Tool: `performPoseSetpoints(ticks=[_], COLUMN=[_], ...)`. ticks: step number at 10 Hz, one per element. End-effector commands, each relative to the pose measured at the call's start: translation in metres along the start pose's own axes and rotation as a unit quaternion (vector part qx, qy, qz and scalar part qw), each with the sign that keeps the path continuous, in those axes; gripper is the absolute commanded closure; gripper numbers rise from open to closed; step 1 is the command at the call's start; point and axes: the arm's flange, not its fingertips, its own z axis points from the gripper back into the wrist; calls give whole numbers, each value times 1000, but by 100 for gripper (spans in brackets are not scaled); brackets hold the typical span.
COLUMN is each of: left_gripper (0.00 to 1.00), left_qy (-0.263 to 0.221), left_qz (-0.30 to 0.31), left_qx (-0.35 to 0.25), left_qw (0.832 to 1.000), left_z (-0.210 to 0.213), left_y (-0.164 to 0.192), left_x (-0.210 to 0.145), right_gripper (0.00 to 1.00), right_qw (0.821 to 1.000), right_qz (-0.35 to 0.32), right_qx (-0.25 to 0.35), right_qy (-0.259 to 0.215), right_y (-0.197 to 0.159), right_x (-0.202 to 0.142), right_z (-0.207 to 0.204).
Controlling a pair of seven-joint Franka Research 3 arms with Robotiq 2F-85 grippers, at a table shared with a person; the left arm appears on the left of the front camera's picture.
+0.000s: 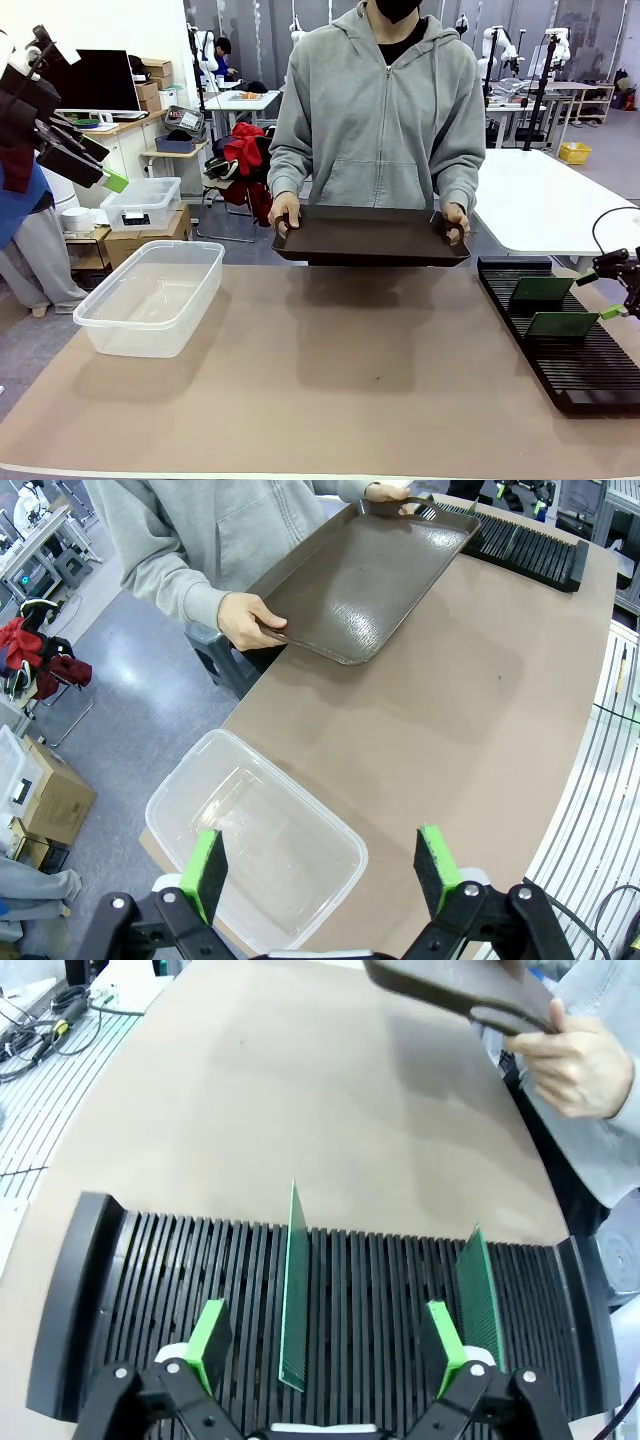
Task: Sort PCBs into racks and boxes based on the side picked up.
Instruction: If the short side of the Blank PCB is picked up, insert it into the PCB Rack ; if the long side is picked up, place it in the Organizing box.
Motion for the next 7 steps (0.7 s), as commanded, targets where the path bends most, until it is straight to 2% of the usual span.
performPoseSetpoints(ticks=[1, 7], left_gripper=[0, 0], left_qy=[4, 4], left_qz=[0, 0], left_qx=[-4, -4], left_qw=[1000, 1000], left_z=[-1, -1], left_y=[0, 0], left_x=[-2, -2], right_gripper=[0, 0], right_qw=[1000, 997], right_qz=[-15, -58], right_qx=[-23, -25], right_qy=[1, 33], right_y=[15, 37], right_x=[40, 105], right_z=[9, 31])
